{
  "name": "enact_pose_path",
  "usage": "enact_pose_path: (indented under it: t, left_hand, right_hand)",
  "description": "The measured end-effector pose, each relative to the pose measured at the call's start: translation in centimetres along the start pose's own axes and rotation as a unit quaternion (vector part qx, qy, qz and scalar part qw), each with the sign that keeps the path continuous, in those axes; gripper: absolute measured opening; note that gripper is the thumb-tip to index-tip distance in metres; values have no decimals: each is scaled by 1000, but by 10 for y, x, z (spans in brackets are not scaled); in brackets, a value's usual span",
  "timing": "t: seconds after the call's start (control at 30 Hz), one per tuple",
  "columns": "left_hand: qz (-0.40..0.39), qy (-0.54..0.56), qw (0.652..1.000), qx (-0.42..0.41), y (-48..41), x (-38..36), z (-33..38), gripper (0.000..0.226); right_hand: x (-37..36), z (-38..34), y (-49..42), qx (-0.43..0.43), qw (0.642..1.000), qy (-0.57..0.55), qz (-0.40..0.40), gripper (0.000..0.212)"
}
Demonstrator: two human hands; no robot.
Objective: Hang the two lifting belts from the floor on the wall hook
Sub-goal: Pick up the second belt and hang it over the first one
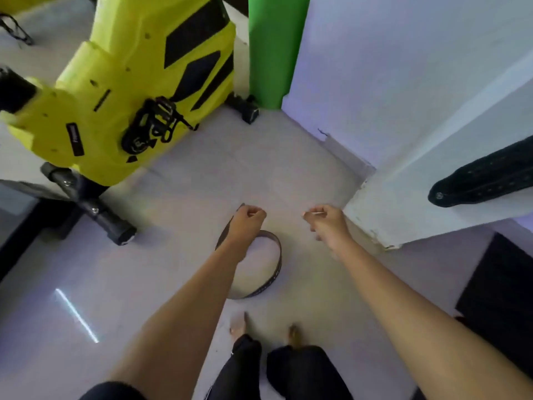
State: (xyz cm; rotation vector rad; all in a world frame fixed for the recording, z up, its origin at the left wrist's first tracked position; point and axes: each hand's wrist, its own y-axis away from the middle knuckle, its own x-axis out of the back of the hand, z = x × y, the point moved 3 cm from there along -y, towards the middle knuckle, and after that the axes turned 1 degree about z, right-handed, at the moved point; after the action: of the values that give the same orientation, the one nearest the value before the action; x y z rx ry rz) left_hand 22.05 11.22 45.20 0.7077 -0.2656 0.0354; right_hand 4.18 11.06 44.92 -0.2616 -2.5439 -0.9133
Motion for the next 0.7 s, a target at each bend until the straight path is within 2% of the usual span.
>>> enact_pose_path:
  t: [0.13, 0.27, 0.4, 0.47, 0.57, 0.6, 0.7]
  left_hand:
    - [21, 79, 991, 107, -69, -15, -54, 12]
    - [64, 153, 965, 202, -151, -43, -113, 14]
    - [111, 253, 914, 298, -240, -89, -184, 22]
    - [133, 302, 881, 339, -284, -112, -219, 23]
    - [179, 341, 837, 388, -344, -143, -266, 21]
    - [197, 340, 830, 396, -363, -151, -282, 23]
    - [242, 338, 816, 402, -417, -171, -318, 56]
  right_hand:
    - [-48, 25, -76, -32, 998, 22, -48, 14]
    - [-106, 59, -171, -51, 992, 53, -102, 13]
    - [-166, 110, -275, -55, 986, 78, -139, 8]
    - [-194, 142, -323, -56, 982, 92, -152, 15]
    - [-234, 195, -381, -61, 975, 112, -184, 13]
    - [-245, 211, -395, -65, 972, 116, -192, 13]
    - [-272, 254, -430, -70, 965, 126, -219, 18]
